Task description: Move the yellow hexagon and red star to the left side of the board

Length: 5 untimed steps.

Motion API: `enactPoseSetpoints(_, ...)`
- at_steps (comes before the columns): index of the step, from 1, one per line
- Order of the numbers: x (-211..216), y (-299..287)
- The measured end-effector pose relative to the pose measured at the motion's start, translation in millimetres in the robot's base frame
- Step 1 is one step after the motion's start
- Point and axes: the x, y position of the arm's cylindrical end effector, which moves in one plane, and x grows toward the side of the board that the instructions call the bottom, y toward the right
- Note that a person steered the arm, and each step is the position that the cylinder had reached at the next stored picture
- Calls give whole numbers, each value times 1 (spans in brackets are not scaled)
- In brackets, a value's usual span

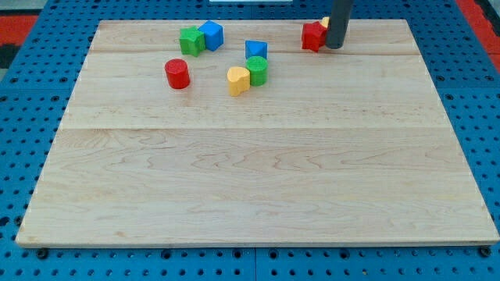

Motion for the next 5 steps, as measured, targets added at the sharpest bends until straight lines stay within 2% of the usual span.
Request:
enactPoseSetpoints(1, -16, 65)
enactPoseSetpoints(2, -61, 66)
enactPoseSetpoints(3, -49, 31)
enactPoseSetpoints(4, 5, -2)
enactPoseSetpoints(5, 7, -21)
